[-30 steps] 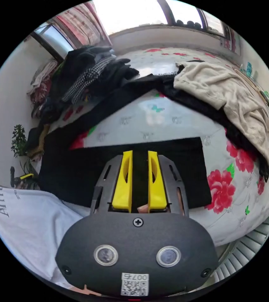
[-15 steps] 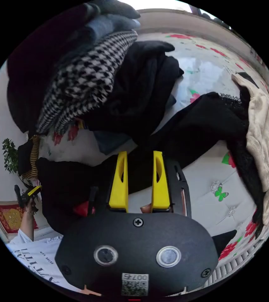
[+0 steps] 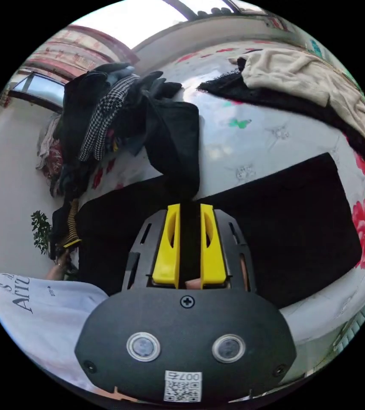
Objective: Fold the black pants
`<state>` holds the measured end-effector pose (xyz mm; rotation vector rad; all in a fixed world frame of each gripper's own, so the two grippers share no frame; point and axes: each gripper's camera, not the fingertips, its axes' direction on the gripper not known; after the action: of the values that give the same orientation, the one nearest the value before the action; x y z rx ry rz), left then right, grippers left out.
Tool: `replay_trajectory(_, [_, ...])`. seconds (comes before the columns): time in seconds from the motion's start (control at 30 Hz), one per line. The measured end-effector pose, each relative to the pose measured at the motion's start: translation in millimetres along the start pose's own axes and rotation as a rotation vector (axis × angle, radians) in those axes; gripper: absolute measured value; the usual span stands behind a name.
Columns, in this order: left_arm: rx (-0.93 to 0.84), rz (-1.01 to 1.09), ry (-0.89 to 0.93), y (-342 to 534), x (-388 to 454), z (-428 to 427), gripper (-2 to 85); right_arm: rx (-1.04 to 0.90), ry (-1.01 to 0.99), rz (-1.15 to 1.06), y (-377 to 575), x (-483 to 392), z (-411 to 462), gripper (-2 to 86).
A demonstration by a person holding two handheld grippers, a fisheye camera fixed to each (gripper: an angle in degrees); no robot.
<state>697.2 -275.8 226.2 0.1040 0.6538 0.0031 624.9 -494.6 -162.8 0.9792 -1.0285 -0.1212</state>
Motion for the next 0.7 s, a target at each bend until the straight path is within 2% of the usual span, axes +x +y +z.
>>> replay_trajectory(0.17, [0.118,-0.092,0.102,6.5,-34.5,-44.7,-0.4,0.134,0.128,-0.034,3.4,6.9,-57.5,8.4])
replay_trajectory(0.3, [0.228,-0.133,0.159,-12.7,-63.8,-74.5,3.9,0.144,0.131,-0.148,-74.8,-18.1,-70.0,9.7])
replay_trajectory(0.43, [0.184,-0.036,0.148,-71.2,-53.2,-67.3,7.1,0.030,0.186,-0.319,-156.0,-79.6,-24.8,9.0])
replay_trajectory(0.5, [0.145,0.001,0.126,-96.9,-42.1,-57.1,7.5,-0.051,0.210,-0.345,-183.3,-98.9,6.0,7.3])
replay_trajectory(0.6, [0.005,0.047,0.065,-130.9,-20.0,-27.5,5.6,-0.208,0.216,-0.269,-218.4,-98.2,43.3,2.7])
replay_trajectory(0.67, [0.039,0.095,0.033,-132.9,-11.2,-31.3,3.7,-0.119,0.141,-0.241,-231.7,-92.2,11.8,1.3])
replay_trajectory(0.7, [0.024,0.101,0.034,-134.9,-10.4,-33.6,1.6,0.025,0.078,-0.230,-234.4,-87.7,-33.6,0.9])
